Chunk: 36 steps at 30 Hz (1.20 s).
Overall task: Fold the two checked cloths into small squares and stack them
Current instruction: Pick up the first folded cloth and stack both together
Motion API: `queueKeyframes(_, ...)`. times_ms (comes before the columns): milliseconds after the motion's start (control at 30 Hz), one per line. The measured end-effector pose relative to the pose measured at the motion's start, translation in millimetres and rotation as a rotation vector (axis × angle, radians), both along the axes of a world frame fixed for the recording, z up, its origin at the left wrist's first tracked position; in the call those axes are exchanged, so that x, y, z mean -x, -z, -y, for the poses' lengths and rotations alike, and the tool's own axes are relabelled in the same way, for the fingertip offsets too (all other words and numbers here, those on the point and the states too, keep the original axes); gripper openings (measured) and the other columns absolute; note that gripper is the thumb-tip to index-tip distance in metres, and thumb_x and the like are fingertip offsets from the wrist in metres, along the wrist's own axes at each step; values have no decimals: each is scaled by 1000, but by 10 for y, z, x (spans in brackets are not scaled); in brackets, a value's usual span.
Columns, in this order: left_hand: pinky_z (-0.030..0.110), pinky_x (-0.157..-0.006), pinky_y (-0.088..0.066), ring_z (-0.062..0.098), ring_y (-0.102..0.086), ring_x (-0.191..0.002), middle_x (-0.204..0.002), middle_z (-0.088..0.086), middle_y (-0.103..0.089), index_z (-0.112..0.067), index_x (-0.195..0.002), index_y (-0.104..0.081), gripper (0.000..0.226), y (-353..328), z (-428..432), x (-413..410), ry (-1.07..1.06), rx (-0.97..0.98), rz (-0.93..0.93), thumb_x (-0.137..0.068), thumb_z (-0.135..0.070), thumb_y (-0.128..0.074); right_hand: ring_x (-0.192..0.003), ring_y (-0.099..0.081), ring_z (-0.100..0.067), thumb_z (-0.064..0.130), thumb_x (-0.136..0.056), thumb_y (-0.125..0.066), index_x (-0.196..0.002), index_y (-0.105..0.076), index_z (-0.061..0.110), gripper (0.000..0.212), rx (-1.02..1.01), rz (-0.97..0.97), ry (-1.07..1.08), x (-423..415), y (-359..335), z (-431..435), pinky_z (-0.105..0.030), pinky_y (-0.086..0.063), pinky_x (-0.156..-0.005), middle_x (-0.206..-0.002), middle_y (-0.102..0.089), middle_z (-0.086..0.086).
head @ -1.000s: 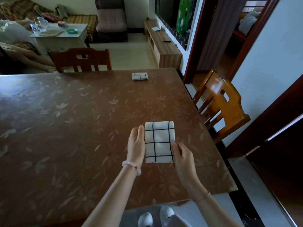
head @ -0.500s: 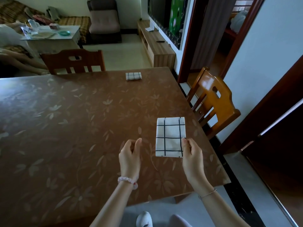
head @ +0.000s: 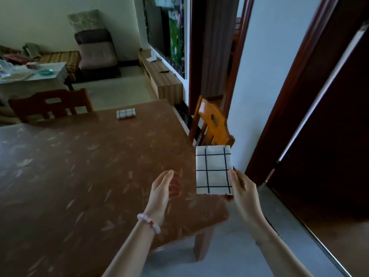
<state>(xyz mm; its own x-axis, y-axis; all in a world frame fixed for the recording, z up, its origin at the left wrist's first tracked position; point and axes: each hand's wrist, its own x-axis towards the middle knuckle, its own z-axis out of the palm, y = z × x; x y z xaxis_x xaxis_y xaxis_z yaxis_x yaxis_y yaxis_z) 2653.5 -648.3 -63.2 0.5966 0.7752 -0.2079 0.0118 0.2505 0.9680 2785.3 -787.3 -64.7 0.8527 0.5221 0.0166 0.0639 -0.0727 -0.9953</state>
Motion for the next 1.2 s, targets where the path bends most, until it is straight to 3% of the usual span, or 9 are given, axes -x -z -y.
queueKeyframes(167,28,-60,-46,14,-57,-59,-66,5,-63,-5,-87,-66,29,-120,588,-434,53,15,20,-97,-21,-44,-79,-67,-21,24,-98,-44,-86,-63,23,23,16,68,97,-473,-149,784,-32,-55,-55,-83,-69,-2)
queueKeyframes(233,27,-60,-47,14,-58,-58,-64,4,-63,-5,-86,-66,29,-157,807,-618,71,17,29,-97,-21,-44,-80,-66,-21,25,-98,-44,-86,-63,19,23,17,69,118,-626,-192,1039,-34,-56,-58,-83,-68,-4)
queueKeyframes(333,28,-61,-46,14,-58,-57,-66,6,-62,-4,-86,-65,29,-198,1088,-889,105,28,51,-98,-20,-44,-80,-65,-17,23,-99,-42,-94,-63,11,25,33,118,148,-847,-200,1349,-22,-53,-54,-87,-68,-5)
queueKeyframes(467,27,-61,-46,11,-58,-54,-65,4,-62,-5,-86,-65,30,-189,1283,-1239,152,15,44,-98,-21,-43,-78,-66,-15,22,-99,-41,-96,-63,10,25,19,106,184,-1101,-161,1546,-21,-52,-55,-87,-68,-5)
queueKeyframes(667,28,-63,-46,14,-58,-60,-64,2,-63,-9,-84,-66,32,-97,1170,-1877,159,-1,64,-99,-23,-40,-78,-64,-27,23,-99,-42,-89,-64,13,26,11,101,183,-1662,-92,1421,-41,-54,-65,-83,-68,-10)
queueKeyframes(833,31,-66,-48,20,-61,-67,-71,9,-65,-6,-87,-65,32,-23,824,-2581,134,48,78,-98,-23,-41,-78,-64,-27,25,-98,-43,-92,-64,12,26,33,87,134,-2383,-50,1038,-42,-54,-66,-84,-68,-12)
queueKeyframes(1000,33,-68,-50,21,-62,-68,-71,9,-65,-6,-86,-66,32,-192,416,-3214,76,60,131,-98,-22,-41,-68,-61,-11,26,-98,-44,-100,-63,14,23,31,86,88,-3071,-155,589,-15,-46,-56,-79,-65,0)
queueKeyframes(1067,32,-66,-50,19,-62,-66,-68,7,-65,-6,-85,-65,31,-252,259,-3400,56,56,154,-98,-22,-41,-71,-64,-6,23,-98,-44,-104,-62,12,23,7,61,74,-3294,-184,433,-13,-46,-53,-86,-67,-2)
queueKeyframes(1200,28,-63,-52,18,-62,-66,-70,6,-64,-4,-89,-64,29,-267,22,-3625,3,49,151,-97,-23,-44,-60,-55,8,18,-97,-45,-93,-63,12,19,-34,67,40,-3633,-202,139,-7,-41,-53,-73,-59,6)
